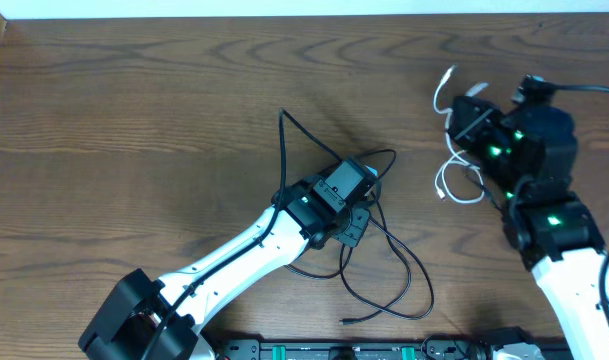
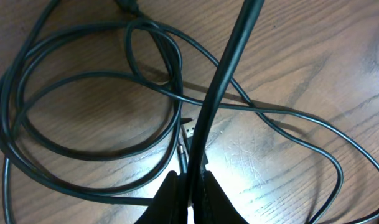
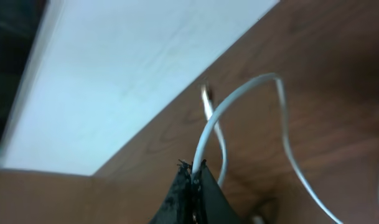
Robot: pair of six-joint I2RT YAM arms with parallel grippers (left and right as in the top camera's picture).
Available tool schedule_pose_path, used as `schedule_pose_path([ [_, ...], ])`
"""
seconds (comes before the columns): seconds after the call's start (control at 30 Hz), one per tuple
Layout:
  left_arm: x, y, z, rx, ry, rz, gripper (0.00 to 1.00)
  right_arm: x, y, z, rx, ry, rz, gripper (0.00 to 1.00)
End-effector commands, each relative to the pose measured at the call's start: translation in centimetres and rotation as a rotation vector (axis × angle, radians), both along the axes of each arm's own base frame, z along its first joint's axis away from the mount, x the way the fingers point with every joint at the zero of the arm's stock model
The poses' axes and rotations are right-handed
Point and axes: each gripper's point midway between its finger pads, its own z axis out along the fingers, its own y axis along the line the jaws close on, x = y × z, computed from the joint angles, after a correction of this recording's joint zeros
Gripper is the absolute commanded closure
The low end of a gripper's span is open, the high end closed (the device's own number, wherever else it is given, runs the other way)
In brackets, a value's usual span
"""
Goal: Untangle cables
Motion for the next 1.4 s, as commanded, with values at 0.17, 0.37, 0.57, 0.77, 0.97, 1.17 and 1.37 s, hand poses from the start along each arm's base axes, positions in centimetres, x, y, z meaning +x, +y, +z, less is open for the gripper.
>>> schedule_pose_path([
  [0.17, 0.1, 0.2, -0.3, 0.007, 0.007, 0.014, 0.91, -3.1, -5.0, -5.3, -0.235, 0.233, -0.1, 0.99],
  [0.37, 0.2, 0.2, -0.3, 0.006, 0.007, 0.014, 0.83, -7.2, -7.1, -9.5, -0.331, 0.477, -0.152, 0.94],
  [0.57, 0.2, 0.2, -0.3, 0.006, 0.007, 0.014, 0.83, -9.4, -9.5, -11.2, -0.441, 0.602, -0.232, 0.79],
  [0.77, 0.2, 0.2, -0.3, 0.006, 0.007, 0.014, 0.76, -9.1, -8.9, -13.7, -0.438, 0.692, -0.191, 0.5],
  [0.97, 0.2, 0.2, -0.3, 0.006, 0.007, 0.014, 0.76, -9.2, -7.3, -18.6, -0.395, 0.876, -0.107, 0.01],
  [1.17, 0.2, 0.2, -0.3, 0.006, 0.007, 0.014, 0.76, -9.8, -8.1, -22.4, -0.318, 1.033, -0.289, 0.01],
  [1.37, 0.1, 0.2, -0.3, 0.006, 0.007, 0.014, 0.76, -8.7, -8.6, -24.6, -0.301, 1.051, -0.377, 0.01],
])
